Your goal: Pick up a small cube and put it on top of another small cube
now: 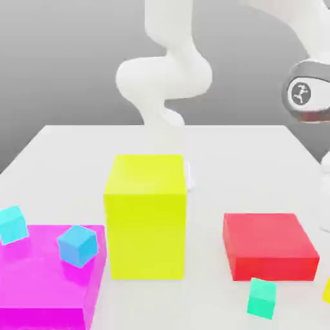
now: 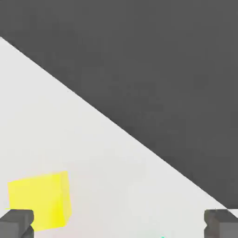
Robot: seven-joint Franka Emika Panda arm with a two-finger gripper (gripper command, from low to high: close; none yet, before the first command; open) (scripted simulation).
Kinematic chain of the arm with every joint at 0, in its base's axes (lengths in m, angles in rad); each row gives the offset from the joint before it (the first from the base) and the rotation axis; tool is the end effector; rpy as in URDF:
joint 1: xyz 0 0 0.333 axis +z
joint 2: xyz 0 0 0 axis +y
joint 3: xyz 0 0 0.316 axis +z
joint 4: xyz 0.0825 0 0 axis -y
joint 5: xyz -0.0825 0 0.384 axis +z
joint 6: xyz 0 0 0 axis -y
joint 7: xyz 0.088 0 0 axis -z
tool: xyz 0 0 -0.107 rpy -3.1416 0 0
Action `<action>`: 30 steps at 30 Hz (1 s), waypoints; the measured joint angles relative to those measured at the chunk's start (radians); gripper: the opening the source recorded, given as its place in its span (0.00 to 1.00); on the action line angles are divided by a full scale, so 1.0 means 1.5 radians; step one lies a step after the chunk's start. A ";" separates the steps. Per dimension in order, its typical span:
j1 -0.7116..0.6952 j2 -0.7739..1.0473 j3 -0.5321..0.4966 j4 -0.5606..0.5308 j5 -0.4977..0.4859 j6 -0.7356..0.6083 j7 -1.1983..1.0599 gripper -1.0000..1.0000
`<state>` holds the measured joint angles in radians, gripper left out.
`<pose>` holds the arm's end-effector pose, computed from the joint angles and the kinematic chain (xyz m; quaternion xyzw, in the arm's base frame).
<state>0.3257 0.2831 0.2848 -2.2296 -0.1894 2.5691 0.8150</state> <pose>0.4527 0.3206 0.2558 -0.9987 0.0311 -0.0373 0.0125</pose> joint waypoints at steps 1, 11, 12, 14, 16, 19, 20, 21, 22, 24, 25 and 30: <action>0.011 0.025 0.002 0.002 -0.007 0.006 0.002 0.50; 0.067 0.168 -0.034 0.026 -0.059 0.088 0.034 0.00; 0.067 0.168 -0.034 0.026 -0.059 0.088 0.034 0.00; 0.069 0.173 -0.036 0.027 -0.061 0.091 0.035 0.00; 0.058 0.138 -0.022 0.019 -0.045 0.064 0.023 0.00; 0.027 0.073 -0.017 0.001 -0.015 0.019 0.001 0.00; 0.008 0.056 -0.031 -0.006 -0.011 0.011 -0.004 0.00; -0.010 0.041 -0.046 -0.014 -0.007 0.004 -0.008 0.00; -0.028 0.026 -0.061 -0.021 -0.002 -0.002 -0.013 0.00; -0.063 -0.003 -0.089 -0.037 0.006 -0.012 -0.022 0.00; -0.079 -0.017 -0.104 -0.046 0.010 -0.017 -0.026 0.00; -0.160 -0.093 -0.178 -0.093 0.031 -0.040 -0.048 0.00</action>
<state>0.0851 0.1439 0.0182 -2.3693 -0.1422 2.5092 0.7431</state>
